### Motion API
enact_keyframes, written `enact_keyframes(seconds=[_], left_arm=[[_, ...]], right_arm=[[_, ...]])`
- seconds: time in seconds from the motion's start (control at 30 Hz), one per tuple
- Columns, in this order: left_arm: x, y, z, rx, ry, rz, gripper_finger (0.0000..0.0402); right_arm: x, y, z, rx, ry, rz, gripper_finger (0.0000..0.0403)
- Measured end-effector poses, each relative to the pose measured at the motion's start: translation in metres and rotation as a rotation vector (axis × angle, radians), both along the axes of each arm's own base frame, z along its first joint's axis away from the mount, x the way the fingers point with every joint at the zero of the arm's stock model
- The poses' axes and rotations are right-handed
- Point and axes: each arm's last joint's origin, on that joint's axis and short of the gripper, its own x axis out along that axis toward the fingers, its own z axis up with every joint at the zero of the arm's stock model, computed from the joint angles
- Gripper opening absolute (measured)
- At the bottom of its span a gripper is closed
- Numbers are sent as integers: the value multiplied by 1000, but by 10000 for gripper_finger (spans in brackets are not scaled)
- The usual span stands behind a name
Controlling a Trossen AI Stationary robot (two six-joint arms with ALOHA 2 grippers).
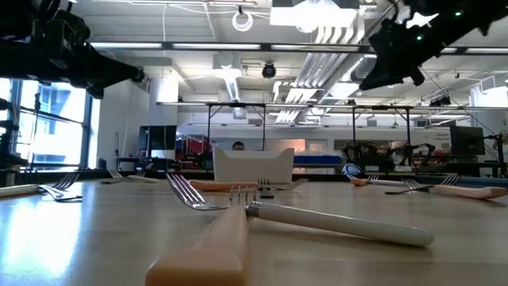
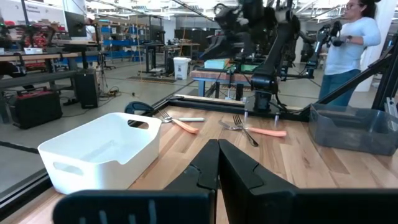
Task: Sort silverware by color (type)
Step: Put the top right orange fork into the white bin
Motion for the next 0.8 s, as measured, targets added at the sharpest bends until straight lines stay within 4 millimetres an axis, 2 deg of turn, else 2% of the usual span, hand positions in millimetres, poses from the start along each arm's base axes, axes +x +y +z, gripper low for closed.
enact_keyframes(seconds=[0.13,0.3,0.53,0.8], left_arm=[[0,0,0,0,0,0,0],[0,0,0,0,0,0,0],[0,0,0,0,0,0,0],[0,0,0,0,0,0,0]], right_arm=[[12,-22,1,129,101,-26,1],[20,-49,-9,301,152,-23,17],[27,-77,-20,375,185,-109,76],[33,-96,-43,647,192,-352,141]])
